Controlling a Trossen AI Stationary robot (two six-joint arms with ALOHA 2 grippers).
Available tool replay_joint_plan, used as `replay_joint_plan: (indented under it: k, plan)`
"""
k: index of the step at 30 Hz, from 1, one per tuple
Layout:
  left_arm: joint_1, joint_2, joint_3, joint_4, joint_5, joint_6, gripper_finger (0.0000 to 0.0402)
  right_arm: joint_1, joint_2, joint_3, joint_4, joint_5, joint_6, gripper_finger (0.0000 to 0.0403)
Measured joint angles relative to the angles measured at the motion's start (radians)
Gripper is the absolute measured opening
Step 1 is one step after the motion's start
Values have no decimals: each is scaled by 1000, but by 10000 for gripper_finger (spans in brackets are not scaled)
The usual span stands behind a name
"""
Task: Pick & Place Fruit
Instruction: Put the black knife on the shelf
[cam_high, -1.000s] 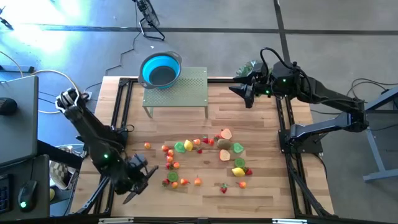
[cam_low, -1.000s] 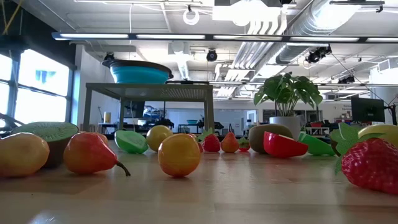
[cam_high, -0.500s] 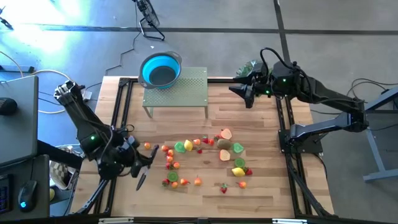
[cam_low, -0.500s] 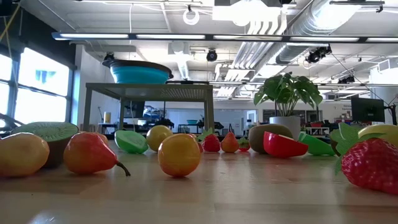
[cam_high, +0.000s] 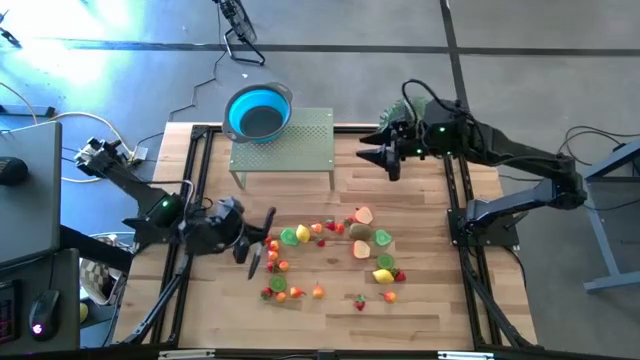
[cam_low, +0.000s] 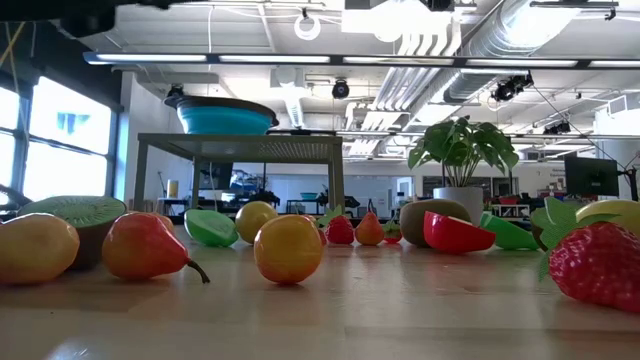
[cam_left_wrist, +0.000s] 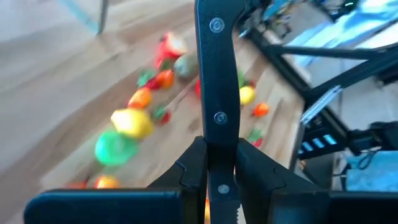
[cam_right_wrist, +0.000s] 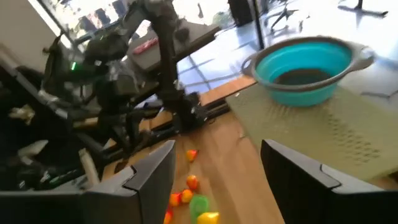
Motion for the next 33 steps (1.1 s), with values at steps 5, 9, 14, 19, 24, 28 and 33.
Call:
replay_joint_plan:
  k: [5, 9, 14, 19, 24, 28, 33]
  plan:
    - [99, 0, 0, 94, 25, 137, 53, 1, 45, 0, 21, -74, 40, 228]
    - [183, 0, 0, 126, 22, 212, 53, 3, 79, 0, 48, -137, 66, 228]
    - [273, 2, 0, 175, 22, 307, 53, 34, 103, 0, 113, -164, 125, 228]
    - [330, 12, 1, 275, 20, 417, 53, 82, 131, 0, 165, -153, 179, 228]
    - [362, 40, 5, 371, 3, 521, 53, 144, 158, 0, 217, -28, 211, 228]
    - [367, 94, 57, 357, -41, 589, 53, 196, 165, 0, 227, 130, 210, 228]
    - [365, 189, 175, 343, -106, 715, 53, 245, 170, 0, 229, 263, 234, 228]
